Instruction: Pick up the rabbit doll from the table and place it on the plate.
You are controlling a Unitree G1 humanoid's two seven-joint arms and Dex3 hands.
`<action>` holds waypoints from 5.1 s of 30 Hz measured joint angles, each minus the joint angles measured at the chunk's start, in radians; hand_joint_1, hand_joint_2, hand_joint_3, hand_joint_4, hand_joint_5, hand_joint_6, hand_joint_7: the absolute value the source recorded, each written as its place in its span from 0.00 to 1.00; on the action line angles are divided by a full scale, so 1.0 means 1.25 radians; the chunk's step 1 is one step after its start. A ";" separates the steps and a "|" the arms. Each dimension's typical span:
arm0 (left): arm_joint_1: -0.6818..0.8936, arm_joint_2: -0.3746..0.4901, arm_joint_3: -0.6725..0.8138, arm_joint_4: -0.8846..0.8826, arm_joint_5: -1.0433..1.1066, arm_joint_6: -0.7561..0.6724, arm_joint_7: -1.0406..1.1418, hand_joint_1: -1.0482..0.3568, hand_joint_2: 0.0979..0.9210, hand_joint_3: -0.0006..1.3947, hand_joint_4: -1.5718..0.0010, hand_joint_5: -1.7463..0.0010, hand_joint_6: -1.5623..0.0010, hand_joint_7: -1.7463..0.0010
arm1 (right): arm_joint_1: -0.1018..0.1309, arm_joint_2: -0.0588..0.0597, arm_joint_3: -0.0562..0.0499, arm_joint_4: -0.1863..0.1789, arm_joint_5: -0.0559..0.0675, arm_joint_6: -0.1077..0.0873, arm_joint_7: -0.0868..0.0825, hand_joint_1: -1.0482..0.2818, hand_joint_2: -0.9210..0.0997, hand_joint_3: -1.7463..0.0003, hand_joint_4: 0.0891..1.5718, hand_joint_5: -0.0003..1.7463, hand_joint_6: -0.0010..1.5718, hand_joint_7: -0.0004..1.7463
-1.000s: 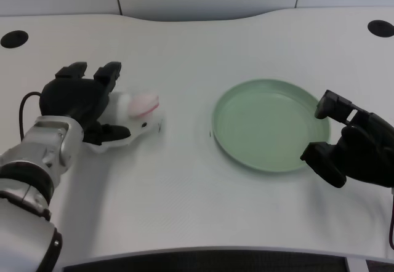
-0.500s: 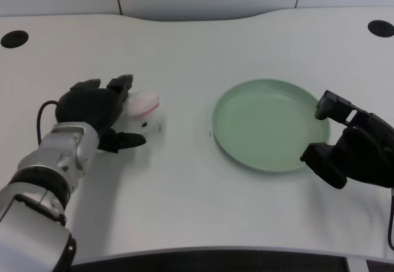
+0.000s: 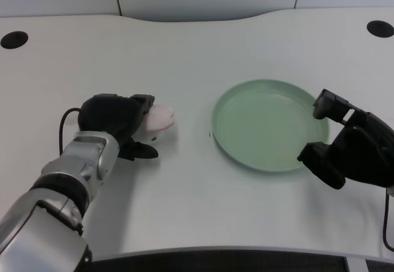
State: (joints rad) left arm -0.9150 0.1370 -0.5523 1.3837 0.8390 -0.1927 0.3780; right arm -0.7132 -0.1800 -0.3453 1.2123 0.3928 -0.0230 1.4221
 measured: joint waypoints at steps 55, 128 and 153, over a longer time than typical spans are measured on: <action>-0.187 -0.218 0.110 -0.007 -0.151 -0.323 0.025 0.29 1.00 0.45 0.36 0.00 0.52 0.00 | 0.005 0.029 -0.012 -0.025 0.015 -0.003 0.020 0.37 0.02 1.00 0.66 1.00 0.56 1.00; -0.078 -0.007 0.695 -0.098 -0.896 0.073 -1.100 0.00 1.00 0.65 0.95 0.97 1.00 1.00 | 0.005 0.022 0.001 -0.025 0.015 0.005 0.011 0.37 0.01 1.00 0.65 1.00 0.55 1.00; 0.142 0.099 0.829 -0.134 -1.056 0.425 -1.251 0.14 1.00 0.46 0.76 0.93 0.82 0.97 | 0.004 0.007 0.009 -0.006 -0.009 0.016 -0.025 0.35 0.00 0.99 0.65 1.00 0.55 1.00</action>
State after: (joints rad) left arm -0.7375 0.2602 0.4840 1.2167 -0.4814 0.3390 -1.1862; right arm -0.7088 -0.1711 -0.3345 1.2054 0.3812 -0.0034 1.3904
